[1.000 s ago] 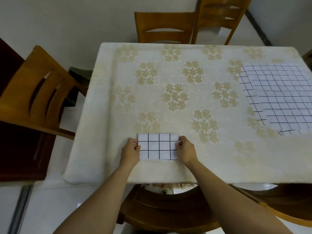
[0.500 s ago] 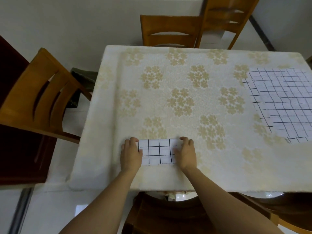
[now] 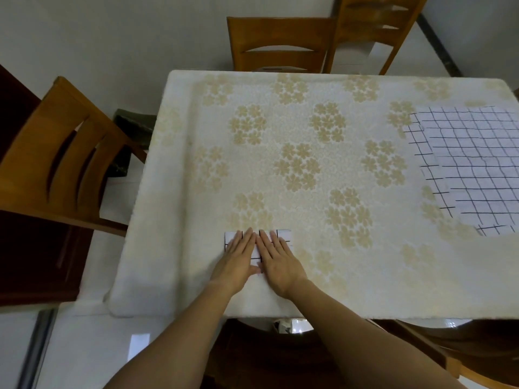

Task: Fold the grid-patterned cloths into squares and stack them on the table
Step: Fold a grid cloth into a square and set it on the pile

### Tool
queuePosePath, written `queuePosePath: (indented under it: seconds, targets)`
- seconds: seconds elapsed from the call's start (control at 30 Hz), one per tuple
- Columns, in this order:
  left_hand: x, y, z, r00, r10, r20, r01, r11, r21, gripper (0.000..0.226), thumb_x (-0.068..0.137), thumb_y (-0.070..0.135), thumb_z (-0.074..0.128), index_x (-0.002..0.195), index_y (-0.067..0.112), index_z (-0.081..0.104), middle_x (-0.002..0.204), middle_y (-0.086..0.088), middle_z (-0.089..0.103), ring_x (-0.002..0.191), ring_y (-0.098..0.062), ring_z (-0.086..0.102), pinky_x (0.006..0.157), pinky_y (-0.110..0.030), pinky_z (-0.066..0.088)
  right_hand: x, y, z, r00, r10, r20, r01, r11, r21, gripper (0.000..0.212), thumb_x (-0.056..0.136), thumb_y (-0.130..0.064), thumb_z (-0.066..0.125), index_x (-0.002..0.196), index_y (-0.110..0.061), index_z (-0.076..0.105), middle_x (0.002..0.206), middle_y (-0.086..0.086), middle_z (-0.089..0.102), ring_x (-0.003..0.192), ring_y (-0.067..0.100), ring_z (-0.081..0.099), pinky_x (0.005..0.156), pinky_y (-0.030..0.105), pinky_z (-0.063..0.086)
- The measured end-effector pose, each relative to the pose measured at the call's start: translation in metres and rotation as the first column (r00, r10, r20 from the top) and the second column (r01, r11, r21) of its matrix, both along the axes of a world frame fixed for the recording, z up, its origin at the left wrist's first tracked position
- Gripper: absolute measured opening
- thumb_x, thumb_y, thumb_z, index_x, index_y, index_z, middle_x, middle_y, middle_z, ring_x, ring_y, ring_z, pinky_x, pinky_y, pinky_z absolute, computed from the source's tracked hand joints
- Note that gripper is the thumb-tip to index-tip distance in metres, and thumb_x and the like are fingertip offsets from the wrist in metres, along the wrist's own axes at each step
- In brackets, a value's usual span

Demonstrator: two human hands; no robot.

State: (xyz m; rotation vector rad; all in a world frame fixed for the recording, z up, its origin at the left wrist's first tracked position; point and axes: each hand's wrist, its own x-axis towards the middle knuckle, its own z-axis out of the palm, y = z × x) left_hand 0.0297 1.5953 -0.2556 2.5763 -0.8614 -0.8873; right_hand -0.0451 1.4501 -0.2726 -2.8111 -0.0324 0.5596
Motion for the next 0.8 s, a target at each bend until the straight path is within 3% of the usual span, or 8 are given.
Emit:
queuePosePath:
  seconds: [0.2,0.3,0.43,0.53,0.6,0.67,0.7,0.8]
  targets:
    - [-0.002,0.029,-0.008,0.980,-0.090,0.178,0.048,0.973,0.228,0.069,0.100,0.055,0.010,0.147,0.025,-0.030,0.159,0.008,-0.033,0.148,-0.019,-0.029,0.124,-0.041,-0.009,-0.014,-0.017,0.001,0.998,-0.070,0.005,0.070,0.993,-0.097,0.067,0.104,-0.050,0.007,0.153,-0.012,-0.020,0.157,0.003,-0.032,0.147,0.023,-0.027,0.120,0.036,-0.014]
    - [-0.005,0.035,-0.009,0.970,0.030,0.243,-0.085,0.972,0.218,0.066,0.105,0.047,0.016,0.149,0.019,-0.024,0.161,0.003,-0.028,0.151,-0.024,-0.022,0.124,-0.042,-0.010,-0.016,-0.021,0.005,0.991,-0.135,-0.014,0.132,0.982,-0.136,0.073,0.102,-0.053,0.008,0.152,-0.008,-0.021,0.156,0.009,-0.033,0.147,0.026,-0.028,0.116,0.037,-0.020]
    - [-0.013,0.016,-0.010,0.934,0.066,0.351,-0.103,0.991,0.088,0.061,0.099,0.034,0.010,0.155,0.010,0.004,0.166,-0.007,0.005,0.153,-0.030,0.009,0.122,-0.042,0.004,0.002,-0.001,0.012,0.994,-0.061,0.087,0.064,0.997,-0.031,0.066,0.106,-0.042,0.015,0.153,-0.006,-0.014,0.158,0.011,-0.026,0.149,0.030,-0.020,0.122,0.041,-0.011]
    - [-0.023,0.001,-0.005,0.972,0.027,0.233,-0.057,0.991,0.123,0.061,0.093,0.030,-0.004,0.151,0.017,-0.018,0.163,0.002,-0.020,0.153,-0.021,-0.014,0.125,-0.035,-0.007,0.001,0.005,0.012,0.999,-0.031,0.007,0.031,1.000,-0.001,0.063,0.107,-0.039,0.013,0.153,-0.009,-0.016,0.157,0.007,-0.028,0.149,0.026,-0.021,0.124,0.040,-0.007]
    - [-0.024,0.005,-0.005,0.968,0.018,0.250,-0.066,0.980,0.186,0.058,0.106,0.030,0.014,0.156,0.019,-0.013,0.165,0.004,-0.017,0.153,-0.021,-0.014,0.124,-0.034,-0.005,-0.005,-0.006,0.009,0.999,-0.028,-0.038,0.027,1.000,-0.014,0.064,0.106,-0.040,0.016,0.154,-0.010,-0.015,0.157,0.005,-0.027,0.150,0.025,-0.021,0.124,0.039,-0.006]
    - [-0.021,0.009,0.004,0.945,0.220,0.242,-0.220,0.975,-0.029,0.059,0.107,0.032,0.032,0.159,0.017,0.008,0.168,0.000,0.002,0.155,-0.022,0.000,0.124,-0.034,0.001,-0.009,-0.017,0.016,0.996,-0.085,-0.025,0.087,0.988,0.128,0.068,0.106,-0.044,0.023,0.156,-0.009,-0.005,0.160,0.004,-0.020,0.152,0.025,-0.013,0.124,0.035,-0.005]
    - [-0.018,0.006,0.014,0.903,0.391,0.179,-0.354,0.912,-0.209,0.058,0.106,0.031,0.041,0.158,0.015,0.021,0.166,-0.003,0.016,0.154,-0.023,0.010,0.124,-0.034,0.008,-0.008,-0.022,0.026,0.984,-0.181,0.004,0.173,0.949,0.265,0.070,0.105,-0.046,0.029,0.158,-0.009,0.002,0.163,0.004,-0.012,0.153,0.023,-0.006,0.123,0.031,-0.002]
    - [-0.003,-0.016,0.066,0.710,0.700,-0.076,-0.602,0.547,-0.583,0.044,0.099,0.027,0.058,0.141,0.020,0.049,0.145,0.001,0.048,0.135,-0.017,0.043,0.113,-0.034,0.036,0.000,-0.029,0.077,0.833,-0.553,0.031,0.419,0.666,0.617,0.066,0.099,-0.050,0.046,0.154,-0.016,0.029,0.160,-0.001,0.028,0.146,0.015,0.028,0.117,0.025,0.023]
